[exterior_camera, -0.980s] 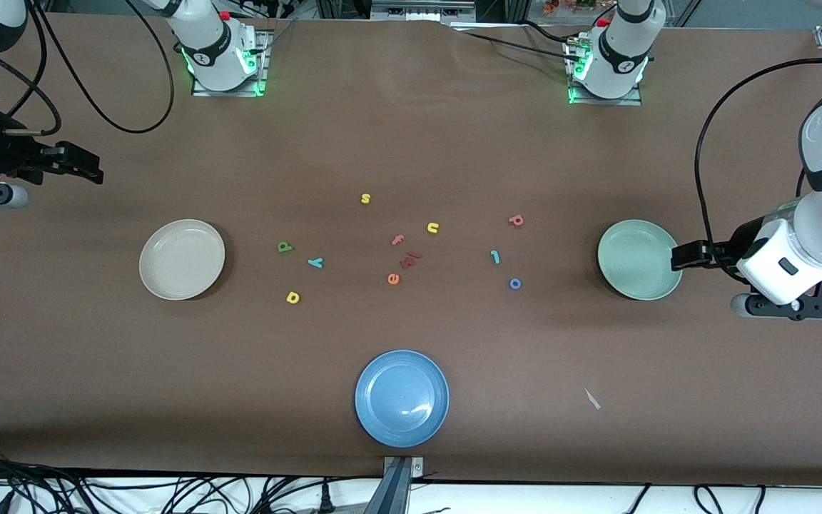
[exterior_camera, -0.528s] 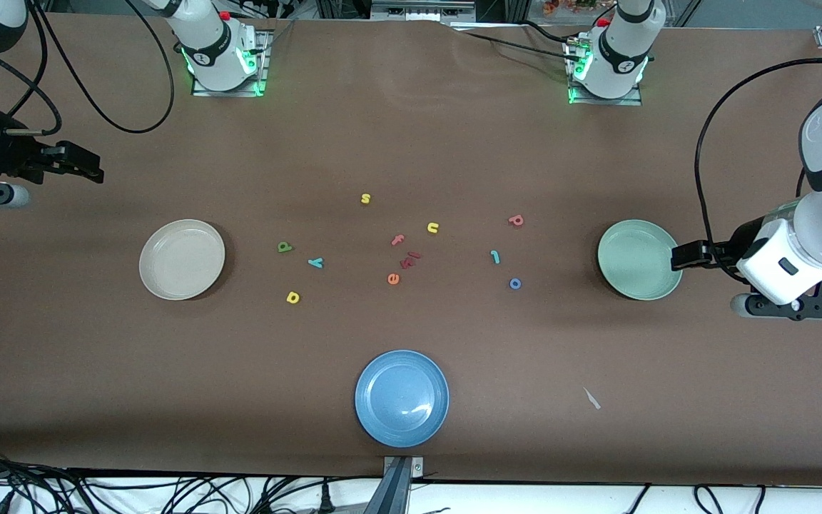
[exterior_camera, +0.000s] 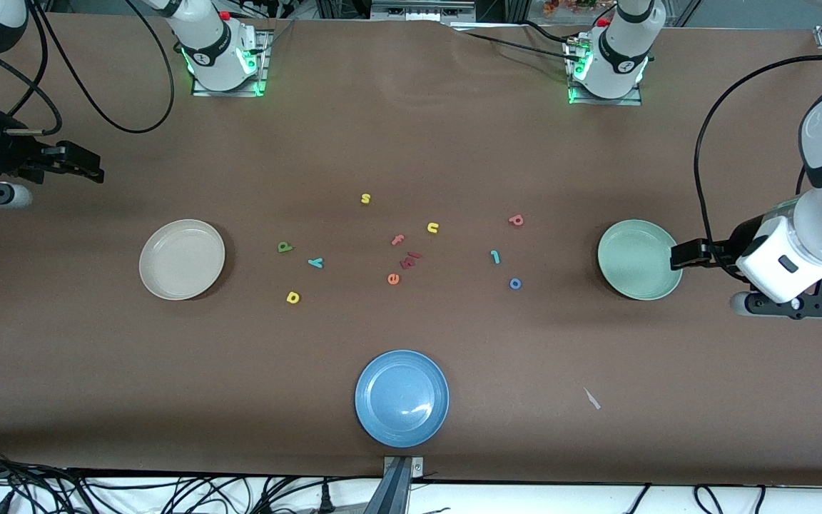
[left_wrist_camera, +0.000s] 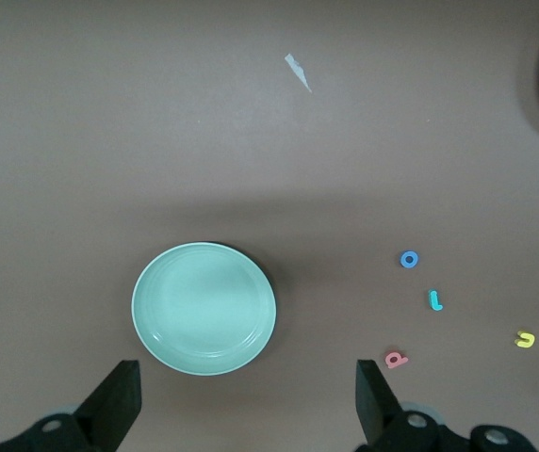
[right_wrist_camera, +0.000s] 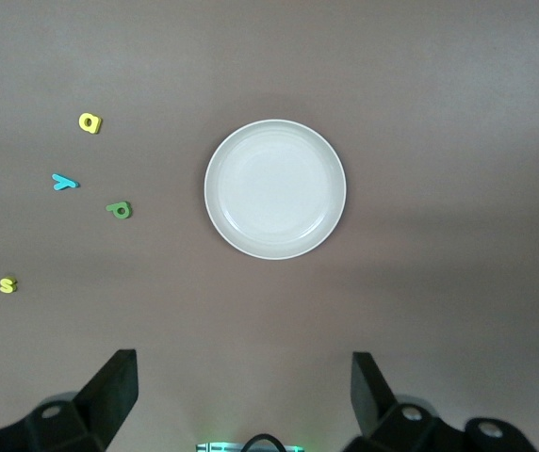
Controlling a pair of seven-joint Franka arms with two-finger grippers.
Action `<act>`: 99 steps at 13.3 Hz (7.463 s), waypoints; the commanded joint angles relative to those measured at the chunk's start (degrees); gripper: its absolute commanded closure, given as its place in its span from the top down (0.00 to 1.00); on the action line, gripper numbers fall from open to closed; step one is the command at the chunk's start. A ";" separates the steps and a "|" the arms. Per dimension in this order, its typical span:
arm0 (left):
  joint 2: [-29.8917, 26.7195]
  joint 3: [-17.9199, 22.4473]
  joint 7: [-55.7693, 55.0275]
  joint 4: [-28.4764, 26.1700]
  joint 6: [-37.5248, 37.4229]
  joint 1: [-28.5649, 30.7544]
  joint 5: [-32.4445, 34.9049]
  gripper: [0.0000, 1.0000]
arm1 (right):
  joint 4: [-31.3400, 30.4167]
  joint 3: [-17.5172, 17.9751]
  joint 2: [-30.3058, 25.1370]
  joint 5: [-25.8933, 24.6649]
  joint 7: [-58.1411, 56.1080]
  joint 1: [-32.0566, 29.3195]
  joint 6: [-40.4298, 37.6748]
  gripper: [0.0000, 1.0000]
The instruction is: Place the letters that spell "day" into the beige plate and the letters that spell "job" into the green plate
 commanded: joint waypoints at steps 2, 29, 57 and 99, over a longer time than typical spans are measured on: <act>-1.02 0.69 0.77 -1.04 -0.28 -0.36 -1.11 1.00 | -0.63 0.37 -0.82 1.06 -0.34 -0.21 -0.51 1.00; -0.23 0.78 -0.02 -1.22 -0.28 -0.27 -1.28 1.00 | -9.06 9.87 1.73 1.15 15.12 8.66 8.71 1.00; 8.03 -0.18 -34.10 -14.90 19.27 -16.35 -6.82 1.00 | 4.88 10.83 36.60 2.90 23.65 9.81 34.74 1.00; 11.38 -3.34 -2.74 -29.43 20.81 7.73 8.48 1.00 | -16.52 0.56 15.71 1.76 4.34 9.45 29.28 0.18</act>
